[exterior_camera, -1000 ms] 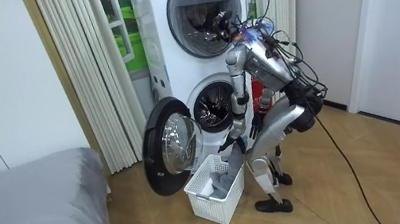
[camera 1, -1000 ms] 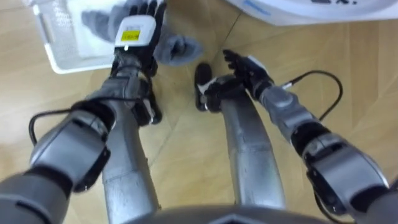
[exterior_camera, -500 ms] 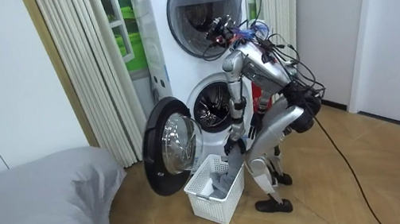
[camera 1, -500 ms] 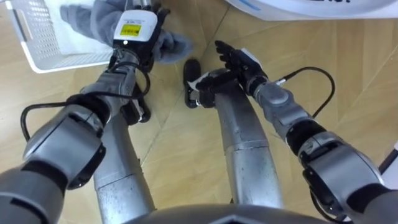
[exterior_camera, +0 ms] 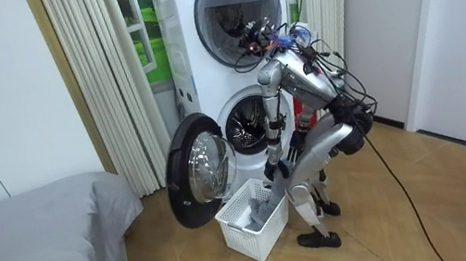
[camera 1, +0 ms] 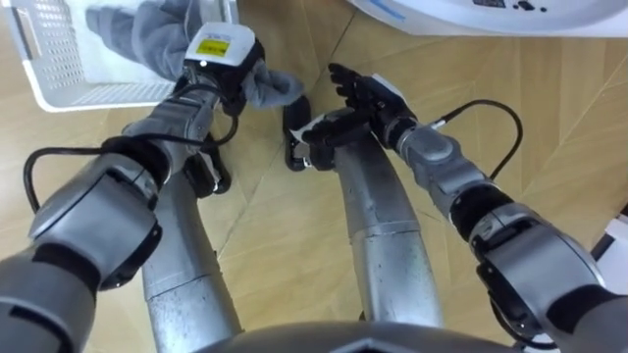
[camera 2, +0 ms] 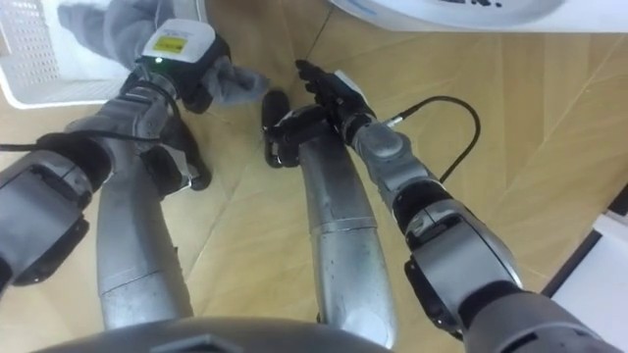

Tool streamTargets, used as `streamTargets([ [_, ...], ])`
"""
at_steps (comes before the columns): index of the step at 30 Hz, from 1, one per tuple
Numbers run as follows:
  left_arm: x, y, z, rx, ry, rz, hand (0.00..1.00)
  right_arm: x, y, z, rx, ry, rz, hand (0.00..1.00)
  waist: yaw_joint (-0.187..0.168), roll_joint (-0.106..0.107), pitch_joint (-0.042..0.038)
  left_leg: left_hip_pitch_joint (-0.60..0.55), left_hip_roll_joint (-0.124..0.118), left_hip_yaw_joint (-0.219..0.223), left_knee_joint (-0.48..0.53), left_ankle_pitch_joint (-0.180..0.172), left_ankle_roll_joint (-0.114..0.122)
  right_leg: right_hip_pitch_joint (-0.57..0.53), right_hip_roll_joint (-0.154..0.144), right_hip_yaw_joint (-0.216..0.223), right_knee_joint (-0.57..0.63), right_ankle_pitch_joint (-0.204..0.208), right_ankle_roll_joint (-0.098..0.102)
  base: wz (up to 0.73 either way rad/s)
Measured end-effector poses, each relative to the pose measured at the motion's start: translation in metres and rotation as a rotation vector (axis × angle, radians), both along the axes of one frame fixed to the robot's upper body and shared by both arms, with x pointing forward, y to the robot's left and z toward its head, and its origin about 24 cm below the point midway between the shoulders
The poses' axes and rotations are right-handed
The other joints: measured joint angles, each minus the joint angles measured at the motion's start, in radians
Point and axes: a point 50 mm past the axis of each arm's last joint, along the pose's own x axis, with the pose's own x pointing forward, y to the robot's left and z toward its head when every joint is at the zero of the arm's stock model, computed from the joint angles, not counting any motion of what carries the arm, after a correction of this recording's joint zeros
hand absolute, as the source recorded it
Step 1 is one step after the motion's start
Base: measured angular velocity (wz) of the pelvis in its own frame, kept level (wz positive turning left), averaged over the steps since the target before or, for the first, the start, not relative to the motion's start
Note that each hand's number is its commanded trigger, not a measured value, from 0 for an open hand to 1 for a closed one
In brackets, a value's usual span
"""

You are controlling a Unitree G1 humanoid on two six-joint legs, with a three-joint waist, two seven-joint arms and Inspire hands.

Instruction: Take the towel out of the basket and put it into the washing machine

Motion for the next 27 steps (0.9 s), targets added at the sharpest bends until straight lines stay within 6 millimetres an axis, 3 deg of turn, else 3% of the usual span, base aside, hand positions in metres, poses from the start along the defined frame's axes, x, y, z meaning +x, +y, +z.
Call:
streamTargets([
  [8,-0.019,-0.004,-0.025,-0.003,0.124,0.003,1.0,-0.014,-0.008,-0.015,0.049,0.068,-0.077,0.0,0.011,-0.001,-0.0011,0.118,-0.008,0.007,-0.023,-0.001,-0.004,0.108,-0.001,0.009,-0.013,-0.004,0.003,0.01],
  [12,-0.035,0.001,-0.042,-0.019,0.183,0.03,1.0,-0.032,-0.015,-0.032,0.05,0.126,-0.1,0.0,0.019,0.003,-0.0106,0.225,-0.015,0.014,-0.08,0.008,-0.01,0.208,0.001,0.015,-0.061,0.003,0.006,0.0],
  [13,-0.041,0.002,-0.047,-0.018,0.203,0.033,1.0,-0.041,-0.018,-0.039,0.047,0.152,-0.107,0.0,0.023,0.005,-0.0224,0.25,-0.016,0.021,-0.098,0.012,-0.012,0.231,0.002,0.015,-0.076,0.004,0.006,0.0],
  [14,-0.045,0.003,-0.051,-0.017,0.215,0.038,1.0,-0.047,-0.022,-0.044,0.04,0.17,-0.115,0.0,0.032,0.004,-0.0257,0.281,-0.017,0.025,-0.119,0.019,-0.014,0.258,0.002,0.015,-0.094,0.007,0.006,0.0],
  [17,-0.05,0.004,-0.056,-0.021,0.23,0.044,1.0,-0.055,-0.033,-0.051,0.013,0.202,-0.131,0.0,0.045,0.01,-0.0292,0.351,-0.031,0.032,-0.182,0.038,-0.017,0.323,-0.001,0.015,-0.144,0.016,0.01,0.06],
  [22,-0.05,0.008,-0.054,-0.076,0.199,0.089,1.0,-0.058,-0.046,-0.055,-0.026,0.228,-0.158,0.0,0.069,0.029,-0.0302,0.424,-0.023,0.033,-0.238,0.045,-0.02,0.405,0.011,0.003,-0.216,0.032,0.013,-0.02],
  [27,-0.043,0.003,-0.045,-0.222,0.142,0.159,1.0,-0.058,-0.058,-0.055,-0.043,0.231,-0.202,0.0,0.1,0.059,-0.0271,0.463,-0.035,0.038,-0.287,0.057,-0.015,0.439,-0.001,0.002,-0.251,0.037,0.023,0.04],
])
